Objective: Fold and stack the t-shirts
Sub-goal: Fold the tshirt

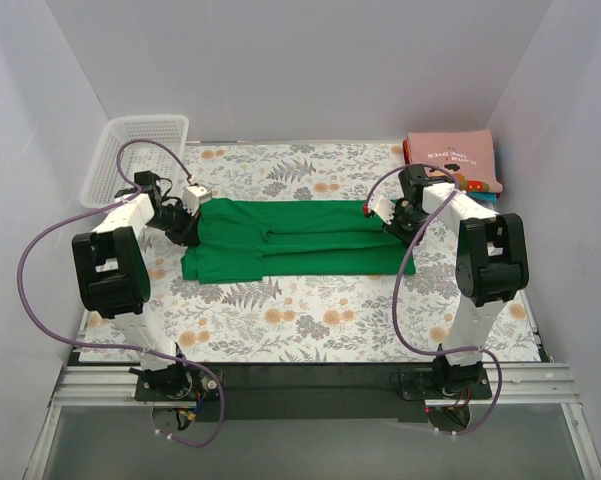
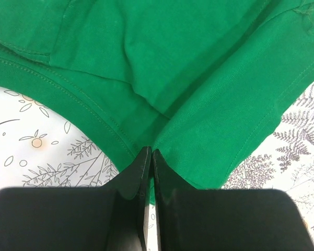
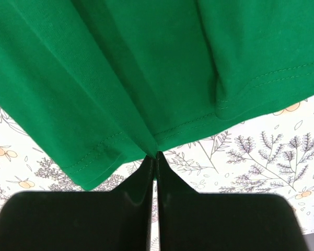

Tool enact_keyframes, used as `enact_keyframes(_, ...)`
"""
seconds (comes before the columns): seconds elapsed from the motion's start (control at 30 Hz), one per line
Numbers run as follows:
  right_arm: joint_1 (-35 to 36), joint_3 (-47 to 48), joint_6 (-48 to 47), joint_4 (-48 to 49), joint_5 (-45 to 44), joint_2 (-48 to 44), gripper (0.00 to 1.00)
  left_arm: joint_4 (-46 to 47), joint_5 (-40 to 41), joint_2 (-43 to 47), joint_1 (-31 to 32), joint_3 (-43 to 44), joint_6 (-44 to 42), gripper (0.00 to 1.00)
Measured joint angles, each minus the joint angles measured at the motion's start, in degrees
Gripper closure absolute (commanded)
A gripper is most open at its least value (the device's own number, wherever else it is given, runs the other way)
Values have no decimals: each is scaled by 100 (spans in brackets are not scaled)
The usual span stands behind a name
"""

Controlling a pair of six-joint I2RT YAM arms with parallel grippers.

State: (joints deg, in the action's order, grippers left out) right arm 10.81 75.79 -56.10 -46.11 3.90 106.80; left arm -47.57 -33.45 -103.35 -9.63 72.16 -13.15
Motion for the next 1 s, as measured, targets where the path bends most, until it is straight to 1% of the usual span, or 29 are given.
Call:
enact_keyframes(0.1, -9, 61, 17, 11, 0, 42, 99, 70, 0, -39, 0, 0, 74, 100)
enact_keyframes(0.17, -17, 96, 33, 22, -4, 55, 96, 149, 4, -46, 0, 0, 140, 100)
enact_keyframes(0.2, -24, 114, 44, 35, -7, 59, 90, 210, 11, -46, 0, 0, 186, 94)
enact_keyframes(0.23, -26, 138, 68, 37, -7, 61, 84, 275, 28, -46, 0, 0, 229, 83)
enact_keyframes(0.27, -28, 173, 98, 42, -9, 68, 74, 343, 52, -46, 0, 0, 284, 72)
enact_keyframes(0.3, -33, 214, 129, 52, -24, 72, 49, 433, 114, -46, 0, 0, 341, 45)
enact_keyframes(0.33, -39, 247, 179, 66, -44, 72, 44, 518, 170, -44, 0, 0, 387, 43)
enact_keyframes(0.37, -63, 289, 234, 72, -57, 72, 43, 570, 225, -42, -2, 0, 496, 42)
enact_keyframes(0.4, -98, 326, 284, 81, -61, 72, 43, 601, 273, -35, -11, 0, 568, 39)
enact_keyframes(0.57, -422, 367, 719, -31, 155, -44, 42, 588, 254, 295, -208, -295, 793, 39)
enact_keyframes(0.7, -688, 240, 1211, -278, 573, -374, 42, 411, 146, 684, -551, -616, 977, 39)
enact_keyframes(0.8, -776, 66, 1580, -426, 920, -564, 41, 302, 26, 798, -761, -739, 1108, 38)
enact_keyframes(1.0, -933, -142, 2175, -533, 1410, -409, 39, 229, -138, 811, -826, -1145, 1482, 33)
